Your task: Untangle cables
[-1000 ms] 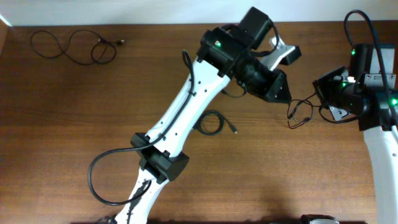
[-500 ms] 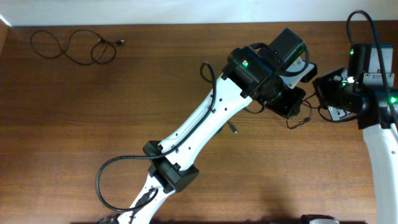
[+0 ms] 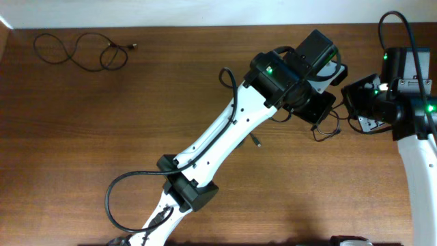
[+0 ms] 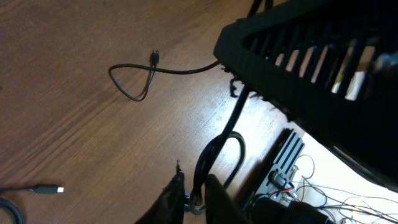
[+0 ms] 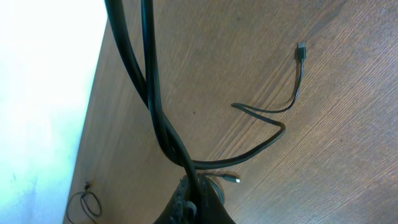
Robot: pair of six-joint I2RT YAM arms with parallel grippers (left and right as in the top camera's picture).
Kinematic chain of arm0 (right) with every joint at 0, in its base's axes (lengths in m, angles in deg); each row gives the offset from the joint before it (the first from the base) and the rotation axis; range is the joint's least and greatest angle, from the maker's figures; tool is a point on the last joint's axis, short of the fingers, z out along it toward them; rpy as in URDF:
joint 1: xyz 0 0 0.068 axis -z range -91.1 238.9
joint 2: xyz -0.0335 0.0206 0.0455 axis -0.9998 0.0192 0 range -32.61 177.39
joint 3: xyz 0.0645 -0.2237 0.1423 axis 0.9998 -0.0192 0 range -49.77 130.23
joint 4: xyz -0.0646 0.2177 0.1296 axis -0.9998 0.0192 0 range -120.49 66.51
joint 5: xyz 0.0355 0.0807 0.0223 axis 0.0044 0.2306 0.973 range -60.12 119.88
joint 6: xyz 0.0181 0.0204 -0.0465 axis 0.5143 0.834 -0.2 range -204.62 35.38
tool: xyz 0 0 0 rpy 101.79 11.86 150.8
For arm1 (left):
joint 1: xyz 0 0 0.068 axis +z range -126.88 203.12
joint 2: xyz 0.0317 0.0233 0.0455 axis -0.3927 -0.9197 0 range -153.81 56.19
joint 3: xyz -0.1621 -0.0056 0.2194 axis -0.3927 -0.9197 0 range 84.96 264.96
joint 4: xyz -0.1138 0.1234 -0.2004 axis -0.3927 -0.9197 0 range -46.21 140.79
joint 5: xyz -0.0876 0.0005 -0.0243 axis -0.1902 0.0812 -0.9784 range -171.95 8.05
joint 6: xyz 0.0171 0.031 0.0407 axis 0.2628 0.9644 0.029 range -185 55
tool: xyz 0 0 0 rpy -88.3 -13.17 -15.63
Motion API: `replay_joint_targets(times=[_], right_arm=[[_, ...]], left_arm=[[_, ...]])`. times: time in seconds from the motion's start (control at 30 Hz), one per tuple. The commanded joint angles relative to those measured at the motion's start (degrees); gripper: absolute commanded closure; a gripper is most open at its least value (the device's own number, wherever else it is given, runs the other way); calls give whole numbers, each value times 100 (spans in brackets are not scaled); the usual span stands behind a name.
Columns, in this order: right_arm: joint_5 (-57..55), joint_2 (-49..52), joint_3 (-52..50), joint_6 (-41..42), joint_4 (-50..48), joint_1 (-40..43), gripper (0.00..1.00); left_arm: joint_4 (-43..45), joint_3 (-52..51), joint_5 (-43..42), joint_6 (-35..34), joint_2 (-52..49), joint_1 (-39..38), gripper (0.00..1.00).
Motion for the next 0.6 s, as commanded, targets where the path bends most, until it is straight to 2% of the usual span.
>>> replay_joint_targets(times=[0.0, 0.07, 0.13, 0.57], right_arm=[[35, 28, 13, 31, 9, 33, 96], [33, 28, 13, 28, 9, 33, 96], [31, 28, 13, 28, 11, 33, 96], [-11, 28, 13, 26, 17, 35, 96]], left_arm=[[28, 68, 107, -44, 55, -15, 93], [28, 68, 105, -44, 55, -15, 99], [28, 68, 105, -44, 55, -15, 100], [44, 68, 103, -42, 55, -9, 100]])
